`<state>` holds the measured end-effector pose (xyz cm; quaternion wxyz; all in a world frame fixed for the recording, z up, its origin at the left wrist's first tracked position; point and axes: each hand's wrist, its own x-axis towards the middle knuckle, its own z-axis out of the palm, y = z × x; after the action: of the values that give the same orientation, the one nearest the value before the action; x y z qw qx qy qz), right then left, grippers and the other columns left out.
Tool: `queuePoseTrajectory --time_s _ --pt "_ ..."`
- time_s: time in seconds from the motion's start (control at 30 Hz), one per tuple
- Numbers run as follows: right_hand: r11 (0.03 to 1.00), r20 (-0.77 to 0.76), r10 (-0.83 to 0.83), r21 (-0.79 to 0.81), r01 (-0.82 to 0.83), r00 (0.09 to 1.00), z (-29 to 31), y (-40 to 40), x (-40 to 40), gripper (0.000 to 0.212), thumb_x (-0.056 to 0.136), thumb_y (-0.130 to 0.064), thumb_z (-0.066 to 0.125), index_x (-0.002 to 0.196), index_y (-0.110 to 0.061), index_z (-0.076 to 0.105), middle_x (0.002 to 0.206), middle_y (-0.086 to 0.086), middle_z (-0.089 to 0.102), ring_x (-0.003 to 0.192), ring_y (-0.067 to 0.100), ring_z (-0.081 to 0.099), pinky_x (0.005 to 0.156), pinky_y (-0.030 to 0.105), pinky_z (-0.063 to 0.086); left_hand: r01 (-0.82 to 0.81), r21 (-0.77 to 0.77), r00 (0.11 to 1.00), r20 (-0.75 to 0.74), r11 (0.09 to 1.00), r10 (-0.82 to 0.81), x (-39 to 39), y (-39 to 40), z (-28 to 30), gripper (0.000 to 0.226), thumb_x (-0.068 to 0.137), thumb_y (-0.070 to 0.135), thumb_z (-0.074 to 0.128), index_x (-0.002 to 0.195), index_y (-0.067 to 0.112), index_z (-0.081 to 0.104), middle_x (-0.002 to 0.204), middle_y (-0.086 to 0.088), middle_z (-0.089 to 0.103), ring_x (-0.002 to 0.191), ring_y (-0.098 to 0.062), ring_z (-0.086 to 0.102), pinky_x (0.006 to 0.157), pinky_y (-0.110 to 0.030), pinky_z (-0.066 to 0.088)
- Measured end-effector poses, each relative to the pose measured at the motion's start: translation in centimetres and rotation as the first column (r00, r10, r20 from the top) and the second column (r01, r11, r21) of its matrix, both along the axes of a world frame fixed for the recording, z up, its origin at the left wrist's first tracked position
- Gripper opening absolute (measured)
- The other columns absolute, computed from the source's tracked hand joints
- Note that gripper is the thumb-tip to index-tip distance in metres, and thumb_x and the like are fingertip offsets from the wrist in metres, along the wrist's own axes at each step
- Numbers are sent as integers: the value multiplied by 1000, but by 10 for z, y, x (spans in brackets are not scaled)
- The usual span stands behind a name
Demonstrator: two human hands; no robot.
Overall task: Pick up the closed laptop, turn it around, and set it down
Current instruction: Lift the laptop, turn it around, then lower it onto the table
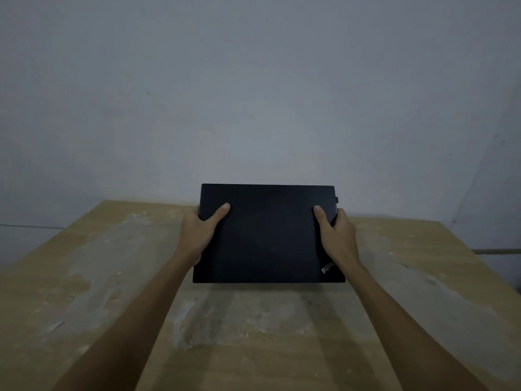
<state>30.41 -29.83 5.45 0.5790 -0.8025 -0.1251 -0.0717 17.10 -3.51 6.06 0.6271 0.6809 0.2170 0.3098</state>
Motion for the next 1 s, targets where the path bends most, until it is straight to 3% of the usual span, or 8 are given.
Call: queuePoseTrajectory --time_s 0.17,0.3,0.43,0.63,0.73,0.8,0.87,1.0 --pt "996 -69 -63 -66 58 996 -33 3 36 55 93 -66 54 104 -13 60 96 -1 68 86 16 66 72 39 54 -26 174 994 -97 984 44 46 5 -25 43 87 54 75 109 16 73 98 8 76 86 -7 73 64 -20 54" --pt "986 -112 -92 -146 76 989 -55 8 58 57 92 -70 51 103 -15 58 97 3 66 84 20 64 75 42 56 -26 271 973 -216 962 87 75 19 -48 58 84 66 69 108 13 71 97 5 75 84 -10 71 67 -28 57" --pt "956 -120 -123 -281 85 985 -69 14 71 55 94 -68 48 106 -16 58 92 0 64 77 19 60 63 36 48 -31 276 942 -312 961 120 90 27 -73 67 85 71 65 112 10 66 101 -2 72 87 -19 70 79 -44 62" --pt "898 -88 -186 -419 133 979 -74 17 82 54 97 -64 49 91 -12 61 75 -3 57 63 14 52 52 29 33 -19 378 869 -452 925 203 97 36 -84 79 77 86 52 102 14 68 91 -1 73 82 -24 70 77 -44 60" --pt "897 -91 -185 -421 130 978 -77 18 85 51 96 -59 54 82 -12 63 74 3 63 65 21 59 51 30 37 0 411 857 -470 912 212 99 36 -88 68 85 76 57 98 10 69 86 -2 71 74 -20 66 63 -35 53" --pt "902 -88 -173 -415 121 981 -77 19 84 43 97 -52 59 72 -17 59 66 -1 59 60 18 57 47 27 34 0 412 864 -459 911 208 101 38 -94 59 89 65 63 96 7 73 82 -3 71 69 -17 66 55 -31 49" --pt "901 -77 -177 -414 130 981 -78 18 84 39 96 -47 64 73 -16 64 63 -4 60 55 11 56 45 25 34 -34 432 874 -425 901 237 103 41 -97 54 90 57 68 89 4 76 84 -8 73 65 -20 68 50 -28 46" --pt "903 -58 -197 -399 158 979 -80 18 83 41 91 -46 72 75 -8 74 66 2 70 56 15 64 46 25 43 -44 498 842 -449 866 300 106 43 -98 51 93 48 69 71 2 69 88 -19 70 61 -25 65 45 -24 35"
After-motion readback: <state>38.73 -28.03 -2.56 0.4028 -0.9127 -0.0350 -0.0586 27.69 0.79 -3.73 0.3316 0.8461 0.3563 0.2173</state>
